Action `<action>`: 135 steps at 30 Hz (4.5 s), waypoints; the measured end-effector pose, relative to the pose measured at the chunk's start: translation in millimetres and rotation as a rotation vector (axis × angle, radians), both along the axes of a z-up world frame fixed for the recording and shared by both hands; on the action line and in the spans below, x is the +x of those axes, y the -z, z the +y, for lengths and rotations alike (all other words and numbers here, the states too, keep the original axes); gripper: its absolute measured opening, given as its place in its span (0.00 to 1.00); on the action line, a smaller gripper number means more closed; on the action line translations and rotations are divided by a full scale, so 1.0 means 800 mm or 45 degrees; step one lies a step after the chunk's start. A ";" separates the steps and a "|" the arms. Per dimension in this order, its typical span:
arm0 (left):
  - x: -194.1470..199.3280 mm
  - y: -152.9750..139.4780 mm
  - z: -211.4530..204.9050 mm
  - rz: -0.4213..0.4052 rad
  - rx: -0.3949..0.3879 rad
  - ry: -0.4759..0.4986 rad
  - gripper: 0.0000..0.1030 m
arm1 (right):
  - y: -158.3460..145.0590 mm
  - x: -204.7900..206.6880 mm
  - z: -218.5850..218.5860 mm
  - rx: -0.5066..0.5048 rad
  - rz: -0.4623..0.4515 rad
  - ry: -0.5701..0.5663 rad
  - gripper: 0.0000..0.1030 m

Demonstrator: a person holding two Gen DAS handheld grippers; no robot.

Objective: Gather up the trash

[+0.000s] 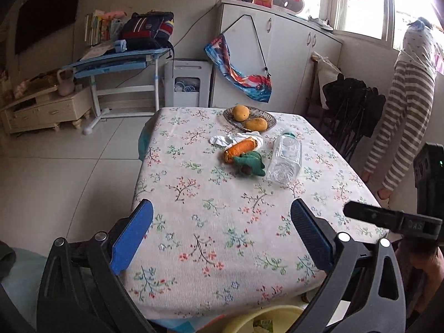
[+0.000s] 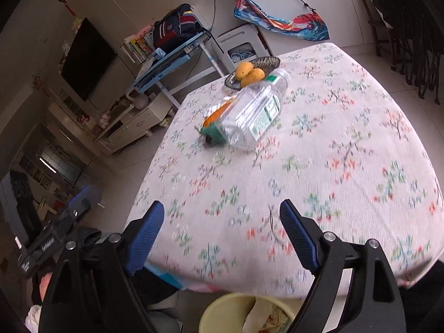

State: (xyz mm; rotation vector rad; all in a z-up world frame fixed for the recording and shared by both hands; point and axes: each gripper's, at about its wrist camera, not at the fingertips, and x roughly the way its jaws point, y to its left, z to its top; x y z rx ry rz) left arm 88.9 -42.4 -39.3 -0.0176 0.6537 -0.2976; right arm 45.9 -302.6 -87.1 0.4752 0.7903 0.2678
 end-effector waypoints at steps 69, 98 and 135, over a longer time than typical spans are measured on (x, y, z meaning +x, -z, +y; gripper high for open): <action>0.105 0.099 -0.026 0.358 -0.023 0.058 0.76 | 0.047 0.087 0.007 -0.401 0.121 -0.319 0.75; 0.095 0.101 -0.051 0.306 0.127 0.099 0.81 | 0.046 0.087 0.005 -0.402 0.129 -0.314 0.69; 0.100 0.115 -0.046 0.377 0.096 0.090 0.81 | 0.045 0.077 0.006 -0.462 0.087 -0.275 0.54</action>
